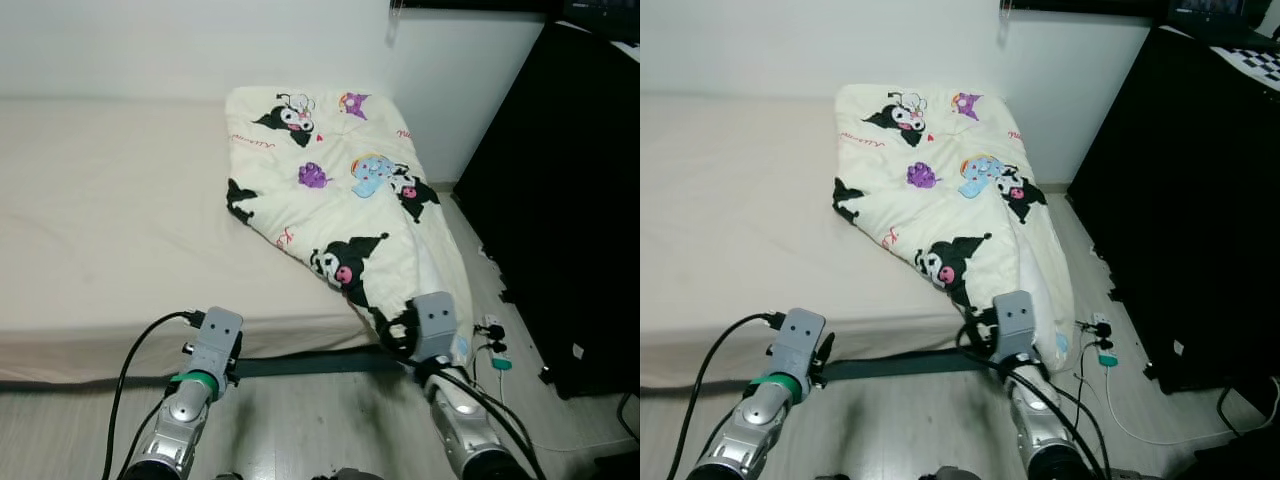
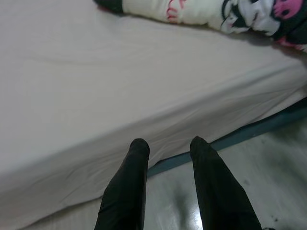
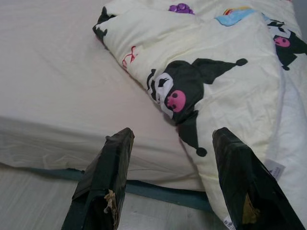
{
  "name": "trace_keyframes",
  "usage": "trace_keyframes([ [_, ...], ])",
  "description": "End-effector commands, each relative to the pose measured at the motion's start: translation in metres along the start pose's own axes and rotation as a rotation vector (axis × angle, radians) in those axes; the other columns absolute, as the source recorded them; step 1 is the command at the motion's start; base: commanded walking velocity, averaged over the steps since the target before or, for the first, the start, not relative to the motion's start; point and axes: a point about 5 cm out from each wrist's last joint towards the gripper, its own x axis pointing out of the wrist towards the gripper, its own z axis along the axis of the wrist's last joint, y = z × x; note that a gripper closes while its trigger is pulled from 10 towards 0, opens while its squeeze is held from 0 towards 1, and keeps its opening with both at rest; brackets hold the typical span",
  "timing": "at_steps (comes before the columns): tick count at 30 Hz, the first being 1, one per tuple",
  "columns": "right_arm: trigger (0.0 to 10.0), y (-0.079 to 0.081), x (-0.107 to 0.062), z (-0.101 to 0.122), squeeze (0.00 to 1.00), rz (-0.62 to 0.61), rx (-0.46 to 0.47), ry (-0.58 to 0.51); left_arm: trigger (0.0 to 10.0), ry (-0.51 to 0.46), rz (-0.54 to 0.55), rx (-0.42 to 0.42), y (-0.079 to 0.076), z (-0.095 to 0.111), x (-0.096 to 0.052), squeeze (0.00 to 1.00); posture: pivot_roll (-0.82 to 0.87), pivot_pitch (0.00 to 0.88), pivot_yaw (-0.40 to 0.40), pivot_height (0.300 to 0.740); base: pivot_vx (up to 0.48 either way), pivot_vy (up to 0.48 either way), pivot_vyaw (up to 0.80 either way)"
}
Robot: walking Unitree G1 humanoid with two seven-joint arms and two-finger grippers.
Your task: Clean up the room
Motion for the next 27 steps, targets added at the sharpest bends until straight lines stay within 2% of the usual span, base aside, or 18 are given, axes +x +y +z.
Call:
trace_keyframes([
  [1, 10.0, -0.002, -0.003, -0.005, 0.00, -0.009, 0.004, 0.015, 10.0, 0.032, 0.000, 0.008, -0.001, -0.007, -0.002, 0.00, 0.03, 0.052, -0.022, 0.730, 0.000, 0.000, 0.00],
  [18, 10.0, -0.003, -0.003, -0.003, 0.00, -0.020, 0.007, 0.007, 10.0, 0.011, 0.002, 0.000, -0.001, -0.003, 0.000, 0.00, 0.03, 0.057, -0.022, 0.730, 0.000, 0.000, 0.00],
  [24, 10.0, -0.010, 0.002, 0.004, 0.00, -0.079, 0.062, -0.007, 10.0, -0.019, 0.008, -0.016, -0.001, 0.006, 0.004, 0.00, 0.03, 0.059, -0.021, 0.730, 0.000, 0.000, 0.00],
  [27, 10.0, -0.012, 0.005, 0.004, 0.00, -0.124, 0.101, 0.021, 10.0, -0.034, 0.008, -0.023, -0.002, 0.011, 0.005, 0.00, 0.02, 0.061, -0.021, 0.730, 0.000, 0.000, 0.00],
])
